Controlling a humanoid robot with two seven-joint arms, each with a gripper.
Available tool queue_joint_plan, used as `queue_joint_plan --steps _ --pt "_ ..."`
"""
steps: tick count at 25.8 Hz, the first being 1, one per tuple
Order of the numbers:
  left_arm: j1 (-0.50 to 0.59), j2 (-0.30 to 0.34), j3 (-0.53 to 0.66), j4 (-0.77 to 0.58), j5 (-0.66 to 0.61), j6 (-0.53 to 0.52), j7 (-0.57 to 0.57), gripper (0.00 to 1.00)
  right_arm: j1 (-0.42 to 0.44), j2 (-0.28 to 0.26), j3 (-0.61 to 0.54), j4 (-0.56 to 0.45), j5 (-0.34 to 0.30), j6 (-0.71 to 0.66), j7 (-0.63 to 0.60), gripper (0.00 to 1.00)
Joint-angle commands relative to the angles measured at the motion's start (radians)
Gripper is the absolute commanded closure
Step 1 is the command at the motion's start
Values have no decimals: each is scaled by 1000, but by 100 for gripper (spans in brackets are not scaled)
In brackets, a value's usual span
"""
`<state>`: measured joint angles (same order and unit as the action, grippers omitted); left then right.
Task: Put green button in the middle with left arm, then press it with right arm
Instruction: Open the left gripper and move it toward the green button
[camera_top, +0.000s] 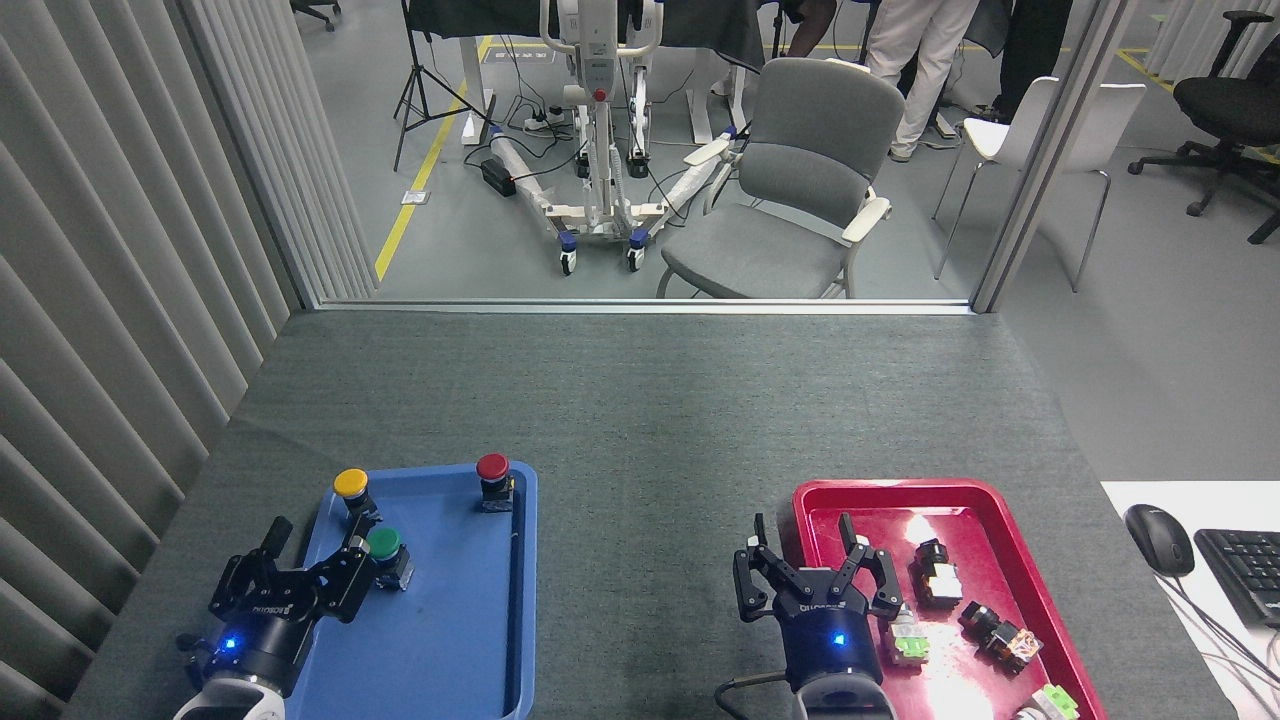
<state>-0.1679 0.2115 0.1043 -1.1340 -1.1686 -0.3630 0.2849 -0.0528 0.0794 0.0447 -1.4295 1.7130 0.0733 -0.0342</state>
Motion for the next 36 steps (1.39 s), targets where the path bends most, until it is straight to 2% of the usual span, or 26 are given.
queue_joint_plan --steps 1,7,22,25,30,36 --pt "2 5 -1 8 -6 -2 -6 0 -1 0 1 0 4 0 0 12" --pt "-1 25 -3 26 -5 -91 -12 0 -1 0 -3 -2 45 -3 -10 12" --pt "-2 25 -3 22 -6 -99 -12 0 2 5 -6 3 57 -1 -39 11" --pt "-1 23 -3 22 -6 -100 -12 0 27 5 -2 4 56 0 -47 11" --pt "-1 23 -5 20 -11 -100 -12 0 34 2 17 15 48 53 -58 10" --pt "-1 23 -5 22 -13 -100 -12 0 31 0 17 21 50 54 -56 10"
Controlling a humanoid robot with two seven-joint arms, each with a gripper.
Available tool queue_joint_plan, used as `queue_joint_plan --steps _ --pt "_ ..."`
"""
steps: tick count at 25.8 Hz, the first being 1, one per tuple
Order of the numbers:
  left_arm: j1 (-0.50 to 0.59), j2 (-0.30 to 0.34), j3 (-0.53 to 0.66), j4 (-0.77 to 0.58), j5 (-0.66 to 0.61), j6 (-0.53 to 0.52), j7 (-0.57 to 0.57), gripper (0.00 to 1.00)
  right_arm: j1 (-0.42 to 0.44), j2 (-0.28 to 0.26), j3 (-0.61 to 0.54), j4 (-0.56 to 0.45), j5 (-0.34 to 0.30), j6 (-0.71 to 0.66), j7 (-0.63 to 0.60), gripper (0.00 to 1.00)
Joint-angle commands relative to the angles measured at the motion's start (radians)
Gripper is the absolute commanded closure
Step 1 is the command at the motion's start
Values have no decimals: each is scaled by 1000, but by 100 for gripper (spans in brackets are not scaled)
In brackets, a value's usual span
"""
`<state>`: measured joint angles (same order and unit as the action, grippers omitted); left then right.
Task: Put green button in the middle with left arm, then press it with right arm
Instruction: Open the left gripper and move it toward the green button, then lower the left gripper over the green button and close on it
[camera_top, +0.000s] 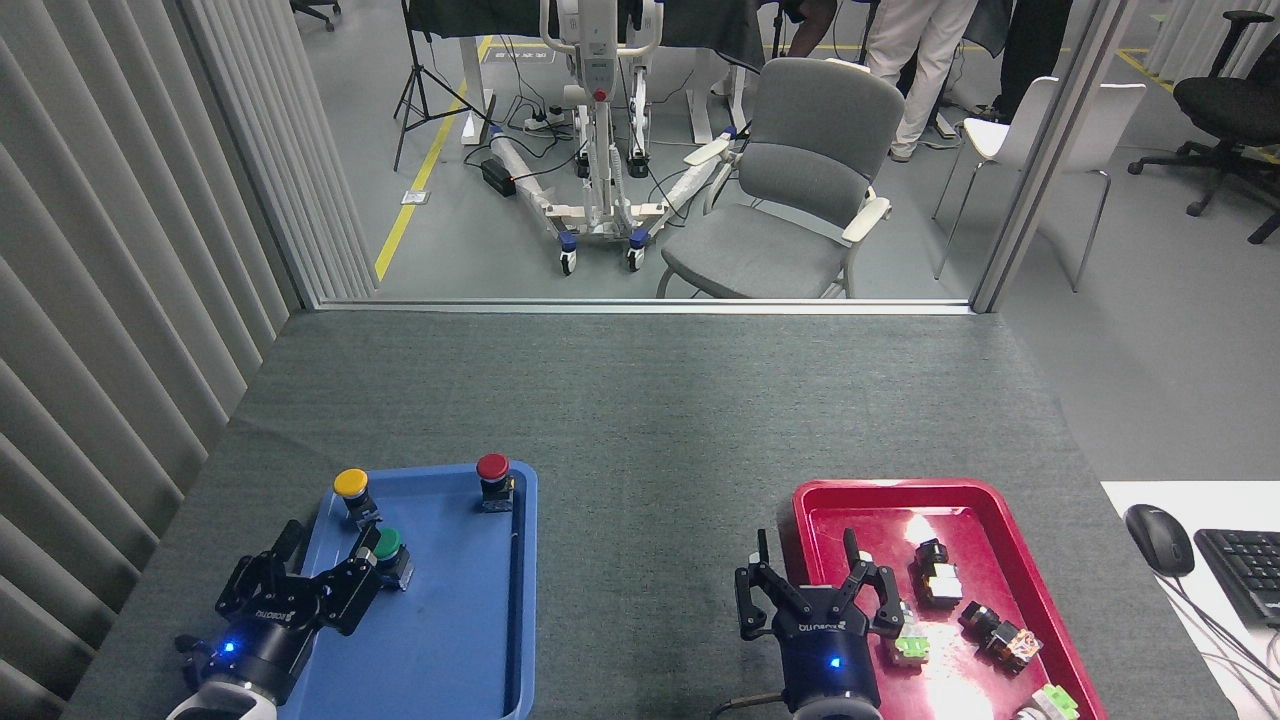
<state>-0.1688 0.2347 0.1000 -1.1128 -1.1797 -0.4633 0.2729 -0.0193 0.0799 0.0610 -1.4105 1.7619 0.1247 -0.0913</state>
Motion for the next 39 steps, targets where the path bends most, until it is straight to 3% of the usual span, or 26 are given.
queue_joint_plan --steps 1,25,31,36,39 --pt "0 2 0 -1 -5 -2 0 0 -2 -3 0 2 1 3 1 10" --pt "3 6 -5 -10 -47 -3 31 0 6 -8 -1 -33 -1 1 -5 6" --pt "-26 112 -3 -19 -47 -3 49 0 18 -8 2 -31 -1 3 -7 6" --pt "86 103 0 -45 -52 14 117 1 9 -11 -6 -34 -2 1 -5 6" --pt "169 66 -25 -108 -52 15 153 0 9 -9 -7 -38 -9 1 -1 6"
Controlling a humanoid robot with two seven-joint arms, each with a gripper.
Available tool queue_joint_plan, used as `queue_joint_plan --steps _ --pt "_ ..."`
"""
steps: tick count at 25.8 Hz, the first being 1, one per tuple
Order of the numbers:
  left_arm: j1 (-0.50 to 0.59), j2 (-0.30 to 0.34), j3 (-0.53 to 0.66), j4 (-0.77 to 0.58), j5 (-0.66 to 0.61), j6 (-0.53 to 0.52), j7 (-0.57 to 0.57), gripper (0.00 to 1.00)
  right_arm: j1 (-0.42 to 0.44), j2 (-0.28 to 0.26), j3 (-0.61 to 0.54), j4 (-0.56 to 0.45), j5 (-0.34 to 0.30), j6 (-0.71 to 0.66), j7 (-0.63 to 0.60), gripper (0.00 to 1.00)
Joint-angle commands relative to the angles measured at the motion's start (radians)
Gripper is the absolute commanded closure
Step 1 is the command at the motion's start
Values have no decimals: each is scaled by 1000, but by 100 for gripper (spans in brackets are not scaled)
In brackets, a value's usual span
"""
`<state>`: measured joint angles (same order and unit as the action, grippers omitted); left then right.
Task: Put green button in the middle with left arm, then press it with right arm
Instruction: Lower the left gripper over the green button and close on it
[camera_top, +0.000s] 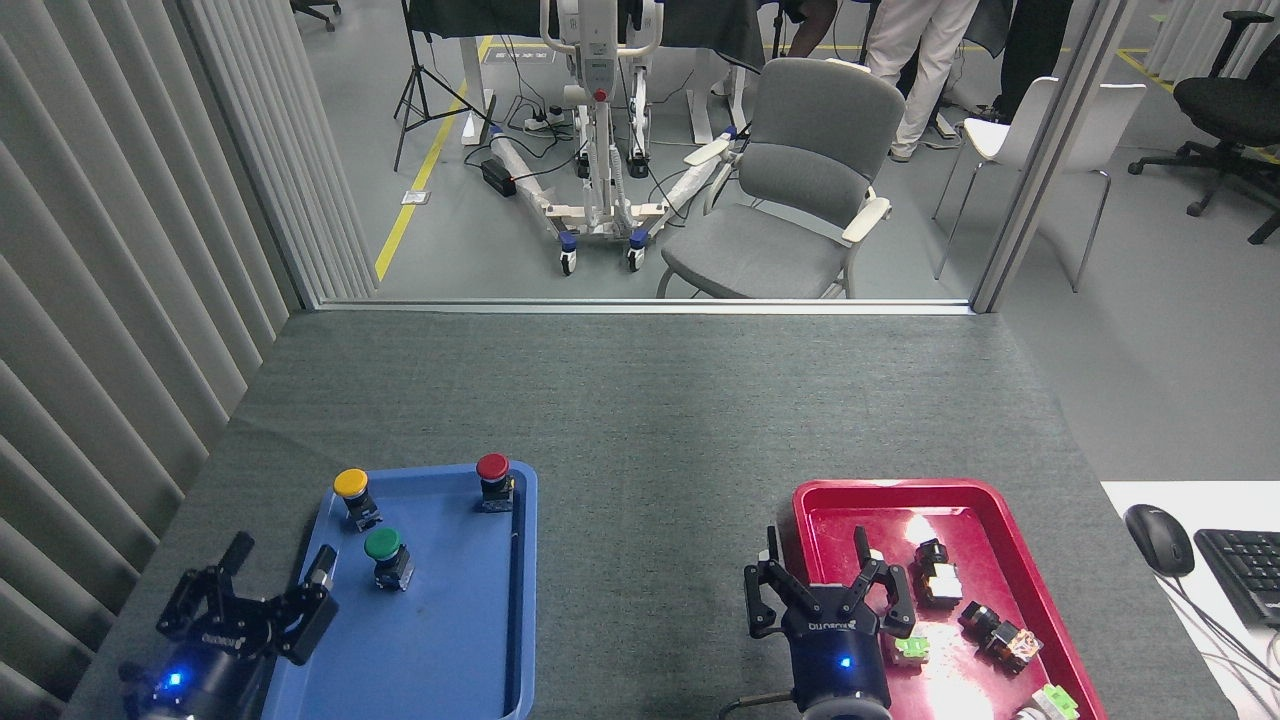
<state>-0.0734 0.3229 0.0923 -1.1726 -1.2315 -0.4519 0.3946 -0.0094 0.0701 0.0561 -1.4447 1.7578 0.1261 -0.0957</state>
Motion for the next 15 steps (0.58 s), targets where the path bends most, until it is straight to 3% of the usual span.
queue_joint_plan --steps 1,7,15 --pt "95 -22 -49 -73 -3 12 32 0 -1 2 -2 -8 -9 -2 7 6" --pt "81 -4 -278 -68 -71 348 32 0 -26 5 4 -39 -63 -3 16 4" --pt "14 -16 -324 33 -54 314 18 0 -35 2 7 -85 -60 3 70 5"
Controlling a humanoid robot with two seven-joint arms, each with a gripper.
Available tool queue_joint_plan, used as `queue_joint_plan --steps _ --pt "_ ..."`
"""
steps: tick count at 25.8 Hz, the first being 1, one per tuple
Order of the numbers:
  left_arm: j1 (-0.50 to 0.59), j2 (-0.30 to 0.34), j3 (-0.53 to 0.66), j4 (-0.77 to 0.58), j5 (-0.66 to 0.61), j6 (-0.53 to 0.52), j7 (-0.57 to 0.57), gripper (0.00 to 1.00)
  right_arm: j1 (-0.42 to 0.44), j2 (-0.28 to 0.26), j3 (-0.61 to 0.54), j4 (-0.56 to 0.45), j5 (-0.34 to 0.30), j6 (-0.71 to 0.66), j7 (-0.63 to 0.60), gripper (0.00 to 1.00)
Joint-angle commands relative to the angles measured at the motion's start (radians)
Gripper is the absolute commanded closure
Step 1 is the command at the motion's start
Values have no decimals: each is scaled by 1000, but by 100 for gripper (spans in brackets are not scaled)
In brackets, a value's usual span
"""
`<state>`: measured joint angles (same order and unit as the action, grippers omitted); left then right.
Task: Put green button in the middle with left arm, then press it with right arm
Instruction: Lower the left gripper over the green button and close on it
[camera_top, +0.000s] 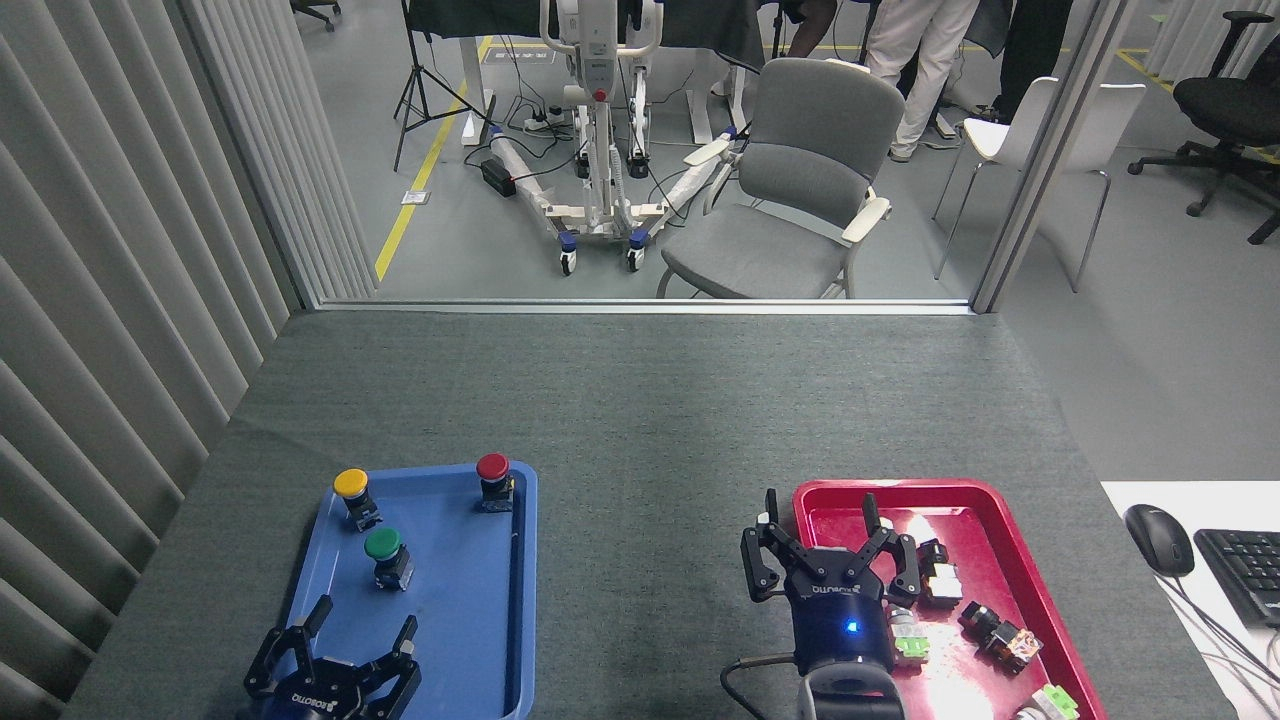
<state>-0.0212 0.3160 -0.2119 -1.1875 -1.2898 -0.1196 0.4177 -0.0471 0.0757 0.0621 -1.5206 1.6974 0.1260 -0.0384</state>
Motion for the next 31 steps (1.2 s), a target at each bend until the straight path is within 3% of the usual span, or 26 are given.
queue_joint_plan --steps 1,13,31 --pt "-62 -12 -40 83 7 -18 -5 0 4 -4 2 -9 1 3 11 5" --pt "-194 -20 -53 232 83 -25 -99 0 23 -10 2 -7 2 4 6 5" --pt "-347 -71 -37 436 127 -51 -100 0 36 -25 -4 -6 1 4 -3 5"
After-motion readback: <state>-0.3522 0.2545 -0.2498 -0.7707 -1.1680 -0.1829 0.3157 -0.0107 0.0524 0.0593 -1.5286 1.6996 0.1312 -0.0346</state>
